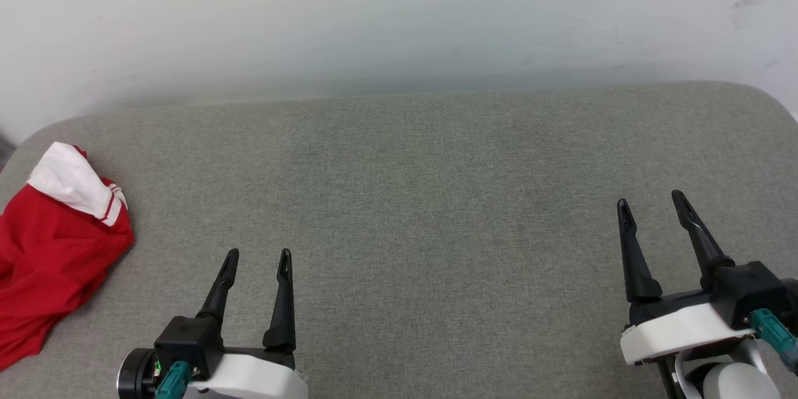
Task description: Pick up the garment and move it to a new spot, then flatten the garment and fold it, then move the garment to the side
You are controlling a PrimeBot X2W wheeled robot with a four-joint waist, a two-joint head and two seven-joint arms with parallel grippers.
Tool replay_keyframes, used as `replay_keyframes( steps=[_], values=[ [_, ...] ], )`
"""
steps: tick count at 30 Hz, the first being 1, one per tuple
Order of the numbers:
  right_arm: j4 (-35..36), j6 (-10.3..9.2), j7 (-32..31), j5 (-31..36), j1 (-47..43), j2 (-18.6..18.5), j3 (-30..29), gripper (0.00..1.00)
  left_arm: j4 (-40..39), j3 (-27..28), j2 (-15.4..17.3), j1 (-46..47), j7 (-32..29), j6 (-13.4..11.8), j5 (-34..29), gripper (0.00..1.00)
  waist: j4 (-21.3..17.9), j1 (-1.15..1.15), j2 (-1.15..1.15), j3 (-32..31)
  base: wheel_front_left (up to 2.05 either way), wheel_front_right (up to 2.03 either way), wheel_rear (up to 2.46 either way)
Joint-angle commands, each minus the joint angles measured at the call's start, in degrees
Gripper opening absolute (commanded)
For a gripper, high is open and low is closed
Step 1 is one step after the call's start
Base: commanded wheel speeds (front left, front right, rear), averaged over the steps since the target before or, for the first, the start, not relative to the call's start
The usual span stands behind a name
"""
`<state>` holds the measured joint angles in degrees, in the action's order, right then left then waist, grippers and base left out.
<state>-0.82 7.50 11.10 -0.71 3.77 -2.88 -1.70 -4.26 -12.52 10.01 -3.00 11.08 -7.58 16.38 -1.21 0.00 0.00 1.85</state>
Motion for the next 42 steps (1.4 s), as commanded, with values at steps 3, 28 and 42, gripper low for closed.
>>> replay_keyframes(
  steps=[3, 28, 42],
  values=[
    [0.6, -0.01, 1.1, 3.0, 0.3, 0.0, 0.4, 1.0, -1.0, -0.2, -0.2, -0.3, 1.1, -0.3, -2.2, 1.0, -0.1, 0.0, 0.0, 0.2, 0.0, 0.0, 0.0],
    [-3.9, -0.02, 3.8, -2.8, -0.3, 0.0, 1.9, 1.0, -0.2, 10.1, -7.0, -3.7, 3.9, 12.3, -10.0, 1.0, -0.3, 0.0, 0.0, 0.6, 0.0, 0.0, 0.0],
    [-4.6, -0.02, 4.1, -4.2, -1.1, 0.0, 3.5, 1.0, 0.6, 11.4, -7.2, -3.8, 4.1, 13.8, -10.5, 1.0, 4.0, 0.0, 0.0, 0.4, 0.0, 0.0, 0.0]
  ],
)
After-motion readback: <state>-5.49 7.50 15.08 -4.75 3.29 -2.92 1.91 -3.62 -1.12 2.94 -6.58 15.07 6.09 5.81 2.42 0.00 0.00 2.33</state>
